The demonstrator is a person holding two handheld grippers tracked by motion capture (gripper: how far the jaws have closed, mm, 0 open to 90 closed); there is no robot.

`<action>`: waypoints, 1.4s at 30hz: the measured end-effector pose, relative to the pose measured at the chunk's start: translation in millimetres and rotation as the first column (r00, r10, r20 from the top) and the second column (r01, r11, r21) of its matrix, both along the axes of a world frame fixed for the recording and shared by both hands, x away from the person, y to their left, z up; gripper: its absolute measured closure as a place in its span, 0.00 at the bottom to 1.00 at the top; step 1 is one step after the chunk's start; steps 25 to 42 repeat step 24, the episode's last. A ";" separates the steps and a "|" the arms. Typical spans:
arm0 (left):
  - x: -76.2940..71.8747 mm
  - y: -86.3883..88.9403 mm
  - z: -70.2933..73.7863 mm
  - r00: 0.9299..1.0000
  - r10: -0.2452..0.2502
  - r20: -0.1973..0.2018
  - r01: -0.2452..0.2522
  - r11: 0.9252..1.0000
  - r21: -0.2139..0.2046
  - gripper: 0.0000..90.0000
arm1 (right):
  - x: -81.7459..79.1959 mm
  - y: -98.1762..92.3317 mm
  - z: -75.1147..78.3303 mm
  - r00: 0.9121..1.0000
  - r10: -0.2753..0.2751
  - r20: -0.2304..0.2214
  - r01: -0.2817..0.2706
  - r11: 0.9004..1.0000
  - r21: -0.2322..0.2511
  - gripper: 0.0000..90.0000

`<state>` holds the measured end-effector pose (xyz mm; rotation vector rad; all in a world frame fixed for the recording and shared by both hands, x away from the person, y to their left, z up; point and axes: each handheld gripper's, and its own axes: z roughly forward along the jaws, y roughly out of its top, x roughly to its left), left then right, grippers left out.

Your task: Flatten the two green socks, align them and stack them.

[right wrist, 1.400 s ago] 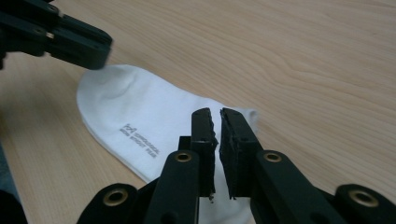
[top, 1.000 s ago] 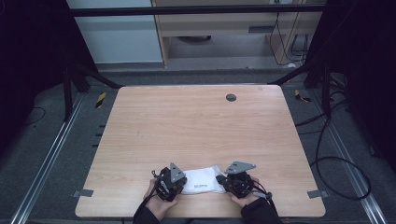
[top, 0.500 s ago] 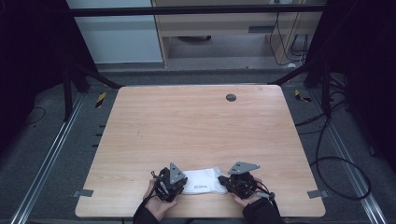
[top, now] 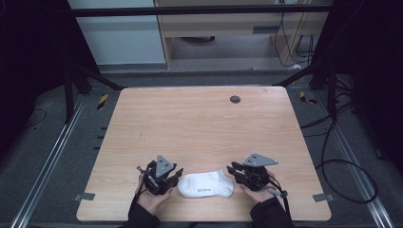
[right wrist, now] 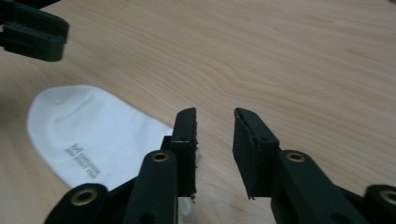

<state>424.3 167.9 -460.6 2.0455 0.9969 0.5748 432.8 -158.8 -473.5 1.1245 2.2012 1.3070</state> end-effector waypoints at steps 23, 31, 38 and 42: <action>24.5 77.6 -3.4 0.995 0.098 0.029 -0.098 0.995 -0.015 0.34 | 22.9 -83.7 -13.5 0.965 -0.260 0.018 0.261 0.965 -0.013 0.23; 24.5 77.6 -3.4 0.995 0.098 0.029 -0.098 0.995 -0.015 0.34 | 22.9 -83.7 -13.5 0.965 -0.260 0.018 0.261 0.965 -0.013 0.23; 24.5 77.6 -3.4 0.995 0.098 0.029 -0.098 0.995 -0.015 0.34 | 22.9 -83.7 -13.5 0.965 -0.260 0.018 0.261 0.965 -0.013 0.23; 24.5 77.6 -3.4 0.995 0.098 0.029 -0.098 0.995 -0.015 0.34 | 22.9 -83.7 -13.5 0.965 -0.260 0.018 0.261 0.965 -0.013 0.23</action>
